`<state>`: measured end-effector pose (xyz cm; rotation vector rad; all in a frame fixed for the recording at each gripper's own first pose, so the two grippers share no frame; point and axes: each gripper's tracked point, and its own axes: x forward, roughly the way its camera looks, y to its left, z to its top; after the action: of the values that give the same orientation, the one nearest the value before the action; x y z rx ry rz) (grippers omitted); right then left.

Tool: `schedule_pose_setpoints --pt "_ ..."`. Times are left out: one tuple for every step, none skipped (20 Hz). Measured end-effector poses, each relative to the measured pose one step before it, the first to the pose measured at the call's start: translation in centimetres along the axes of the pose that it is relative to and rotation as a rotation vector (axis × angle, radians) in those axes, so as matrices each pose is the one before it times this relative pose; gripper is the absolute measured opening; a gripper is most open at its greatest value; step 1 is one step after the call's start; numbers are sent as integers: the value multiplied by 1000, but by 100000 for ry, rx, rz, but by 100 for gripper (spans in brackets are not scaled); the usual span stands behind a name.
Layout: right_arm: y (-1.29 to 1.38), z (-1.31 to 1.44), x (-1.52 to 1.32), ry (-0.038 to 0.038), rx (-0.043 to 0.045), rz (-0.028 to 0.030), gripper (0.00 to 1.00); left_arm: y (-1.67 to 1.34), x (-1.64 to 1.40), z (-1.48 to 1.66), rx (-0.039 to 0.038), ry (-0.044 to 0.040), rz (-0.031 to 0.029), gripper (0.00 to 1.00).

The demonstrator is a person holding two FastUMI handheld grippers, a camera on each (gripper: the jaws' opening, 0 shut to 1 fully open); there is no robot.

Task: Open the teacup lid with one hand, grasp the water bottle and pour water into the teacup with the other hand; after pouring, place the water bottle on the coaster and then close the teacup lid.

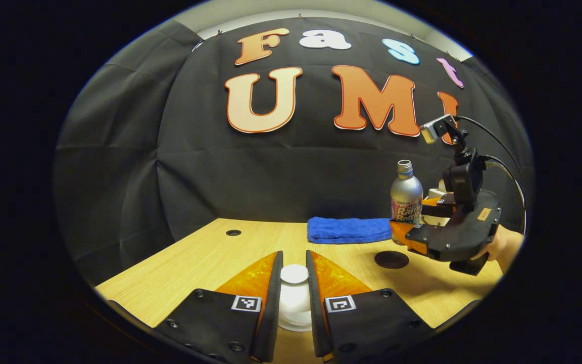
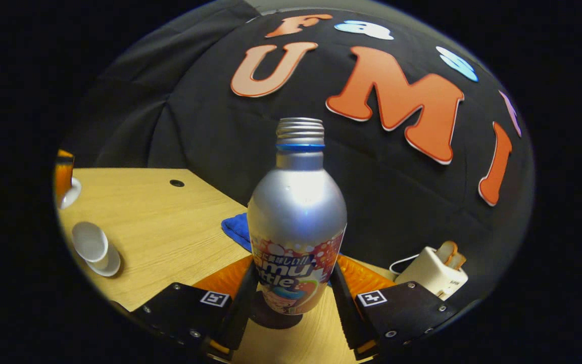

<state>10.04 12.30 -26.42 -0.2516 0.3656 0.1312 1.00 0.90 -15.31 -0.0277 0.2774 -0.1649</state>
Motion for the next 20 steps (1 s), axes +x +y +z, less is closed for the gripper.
schedule_pose_setpoints --pt "125 -421 158 1756 4242 626 77 -221 70 -124 -197 345 -258 32" --pt "204 -551 -47 1946 4211 1166 77 -181 109 -38 -144 218 -213 32" --pt "322 -372 118 1231 4003 1074 77 -212 118 -171 -51 263 -85 29" --pt "209 -340 290 1994 3078 782 77 -67 202 -177 -134 391 -56 32" --pt "-91 -530 312 1914 2374 -31 77 -150 153 -133 -219 490 -196 29" --pt "-280 -377 296 956 1301 -689 77 -87 86 -322 -152 666 -30 32" --pt "-228 -406 262 1070 1329 -272 77 -135 58 -206 163 536 -47 29" --pt "150 -341 124 680 1426 911 77 1 6 -123 294 423 160 32" --pt "191 -209 154 797 1110 663 78 -90 -51 153 -138 -328 -333 29" --pt "-91 -671 151 1382 1301 -69 77 -81 40 -2 -273 -168 -232 32" --pt "271 -560 -36 1629 1893 1234 77 -26 -50 -108 -37 605 91 32" --pt "144 -399 178 1641 1871 1250 77 102 60 -133 9 358 303 35" --pt "-83 102 -135 -278 452 -64 77 -31 84 -191 -149 404 65 29" --pt "-2 -78 168 -446 -431 -214 78 25 30 -238 -22 371 175 32" --pt "17 -119 110 -351 -722 -307 77 -46 165 -258 137 980 -53 32" --pt "-189 56 40 10 -778 -281 77 -105 -20 -381 -425 716 -79 32" --pt "-36 -8 122 -117 -311 -82 77 -20 80 -115 -564 395 -112 32" --pt "66 46 -2 -374 130 175 78 -52 264 -114 -503 401 -103 32" --pt "-35 8 45 367 507 -111 78 -54 209 -285 -281 473 -78 29" --pt "88 -313 -157 1209 900 -57 80 26 167 -512 -154 1164 143 32"
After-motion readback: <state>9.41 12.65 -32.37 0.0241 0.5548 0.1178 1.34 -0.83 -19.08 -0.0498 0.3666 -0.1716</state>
